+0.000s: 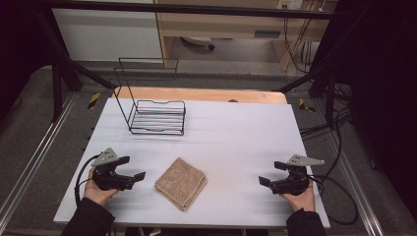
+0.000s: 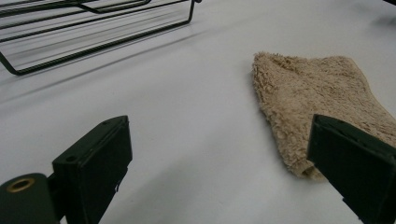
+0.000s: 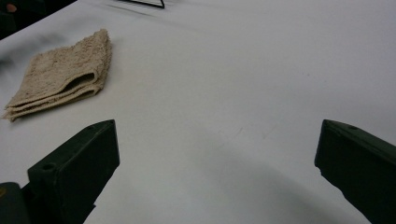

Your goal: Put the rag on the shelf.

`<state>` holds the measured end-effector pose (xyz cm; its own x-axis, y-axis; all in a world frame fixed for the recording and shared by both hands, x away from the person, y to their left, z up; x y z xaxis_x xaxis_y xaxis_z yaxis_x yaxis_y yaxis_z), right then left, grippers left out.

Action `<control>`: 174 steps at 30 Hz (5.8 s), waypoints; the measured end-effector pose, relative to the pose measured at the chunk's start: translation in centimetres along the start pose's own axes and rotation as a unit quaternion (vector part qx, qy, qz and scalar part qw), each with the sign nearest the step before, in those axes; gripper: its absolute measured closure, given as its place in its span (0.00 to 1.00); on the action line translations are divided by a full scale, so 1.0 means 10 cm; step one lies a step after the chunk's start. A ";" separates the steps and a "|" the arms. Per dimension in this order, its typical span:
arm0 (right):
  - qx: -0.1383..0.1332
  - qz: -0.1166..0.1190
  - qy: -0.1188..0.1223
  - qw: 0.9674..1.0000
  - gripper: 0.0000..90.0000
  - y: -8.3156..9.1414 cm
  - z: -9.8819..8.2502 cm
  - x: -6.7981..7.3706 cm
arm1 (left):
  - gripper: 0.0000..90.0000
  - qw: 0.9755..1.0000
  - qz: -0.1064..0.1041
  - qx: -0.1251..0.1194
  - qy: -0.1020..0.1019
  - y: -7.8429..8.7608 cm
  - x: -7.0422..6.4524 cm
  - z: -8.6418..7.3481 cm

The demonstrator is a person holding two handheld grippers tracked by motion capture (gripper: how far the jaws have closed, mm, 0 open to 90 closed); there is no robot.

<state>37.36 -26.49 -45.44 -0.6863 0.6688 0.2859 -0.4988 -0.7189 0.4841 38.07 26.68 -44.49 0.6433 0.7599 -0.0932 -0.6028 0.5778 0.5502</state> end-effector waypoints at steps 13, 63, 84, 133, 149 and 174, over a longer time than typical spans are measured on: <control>0.003 -0.006 0.005 1.000 0.00 -0.02 0.01 0.03 | 0.10 1.000 0.008 0.016 0.011 -0.02 -0.06 0.04; 0.060 0.036 0.044 0.997 0.24 -1.16 0.36 1.06 | 0.82 0.989 -0.034 0.141 0.033 -0.41 -0.62 -0.03; 0.111 0.030 -0.003 0.993 0.71 -1.61 0.31 1.17 | 0.89 0.990 -0.032 0.138 0.022 -0.40 -0.63 -0.03; 0.059 0.010 0.026 0.998 0.33 -1.46 0.51 1.03 | 0.67 0.992 0.021 0.114 0.058 -0.91 -0.30 0.40; 0.056 0.017 -0.049 0.997 0.58 -1.73 0.48 1.05 | 0.90 0.990 0.002 0.129 0.055 -0.95 -0.37 0.38; 0.073 0.032 -0.065 0.995 0.94 -1.75 0.48 1.19 | 0.93 0.995 -0.013 0.089 0.049 -0.79 -0.37 0.42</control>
<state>40.45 -5.00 -46.54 -0.6348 0.6485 0.4202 -0.3673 -0.7317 0.5742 42.47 18.05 -45.02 0.6037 0.7753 -0.1854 -0.4876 0.5431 0.6836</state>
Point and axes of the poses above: each handheld gripper's, and its own axes: y roughly backward along the jaws, z roughly out of its top, x roughly to its left, the point moved 3 cm from there along -y, roughly forward along the jaws, and after that the axes turned 4 degrees about z, right-handed, at the moved point
